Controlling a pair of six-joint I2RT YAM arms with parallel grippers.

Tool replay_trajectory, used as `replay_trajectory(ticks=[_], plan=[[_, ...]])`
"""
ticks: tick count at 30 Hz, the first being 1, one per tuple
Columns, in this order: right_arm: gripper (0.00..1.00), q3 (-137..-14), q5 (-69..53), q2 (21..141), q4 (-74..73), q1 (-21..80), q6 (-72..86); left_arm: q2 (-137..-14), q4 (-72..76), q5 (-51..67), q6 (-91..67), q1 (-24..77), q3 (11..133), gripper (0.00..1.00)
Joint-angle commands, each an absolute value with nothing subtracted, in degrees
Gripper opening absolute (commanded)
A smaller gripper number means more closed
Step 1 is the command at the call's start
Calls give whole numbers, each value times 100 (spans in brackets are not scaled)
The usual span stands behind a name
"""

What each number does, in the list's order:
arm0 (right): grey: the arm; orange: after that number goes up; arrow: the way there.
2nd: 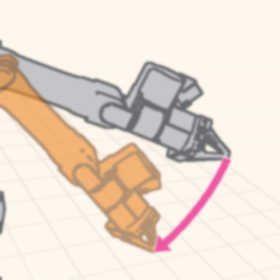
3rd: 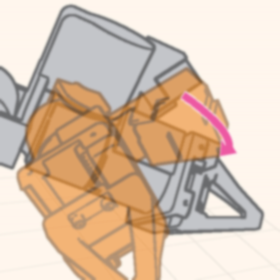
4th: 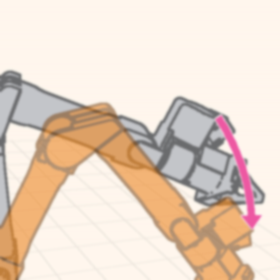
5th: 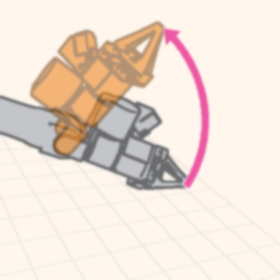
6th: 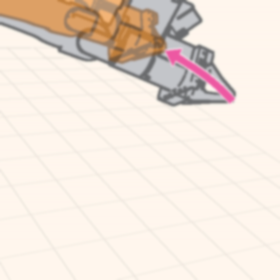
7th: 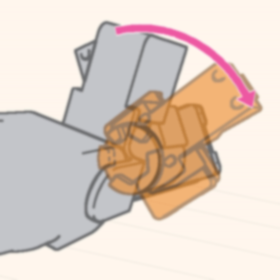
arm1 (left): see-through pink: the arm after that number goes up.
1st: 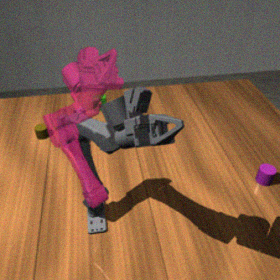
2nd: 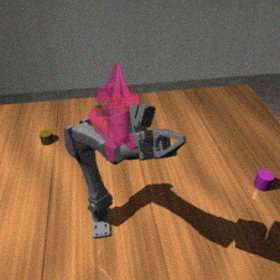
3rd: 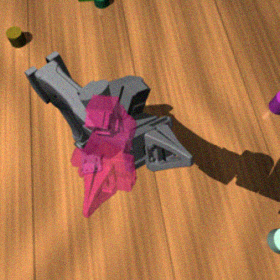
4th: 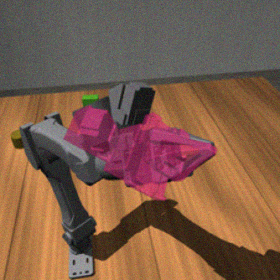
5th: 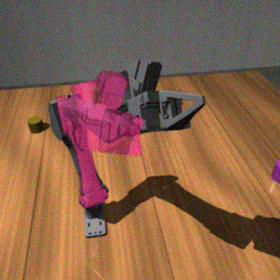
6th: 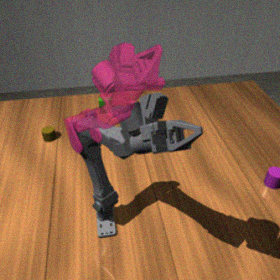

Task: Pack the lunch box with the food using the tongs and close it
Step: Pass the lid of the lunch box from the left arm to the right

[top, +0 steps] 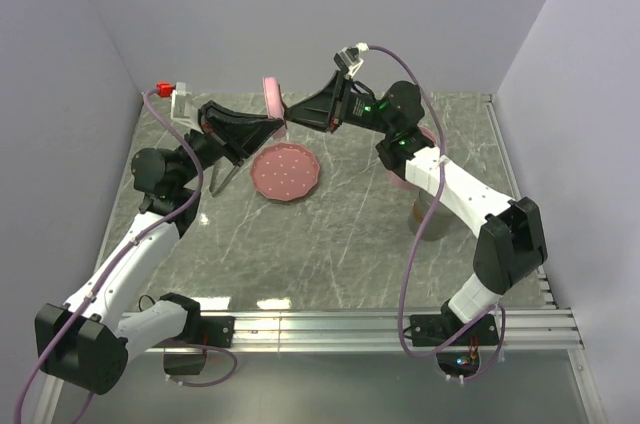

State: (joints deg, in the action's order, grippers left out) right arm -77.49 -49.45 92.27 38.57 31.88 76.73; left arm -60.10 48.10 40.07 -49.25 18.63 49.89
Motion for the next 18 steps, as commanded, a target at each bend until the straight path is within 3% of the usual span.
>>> replay_trajectory(ticks=[1,6,12,14,18], plan=[[28,-8033,-4992,9158,4166,3305,7647,-6003,4984,4034,-4957,1942,5072,0],[0,-8165,-5080,9106,3964,3296,7462,-5933,4641,3859,-4817,1942,4984,6],[0,-8393,-5247,8913,3017,2998,6620,-5818,3704,3516,-4623,1925,5009,39],[0,-8629,-5238,8807,2060,2726,5806,-5810,3429,3481,-4448,1916,5097,51],[0,-8859,-5098,8553,705,2163,4713,-5801,2866,3411,-4166,1916,5203,63]])
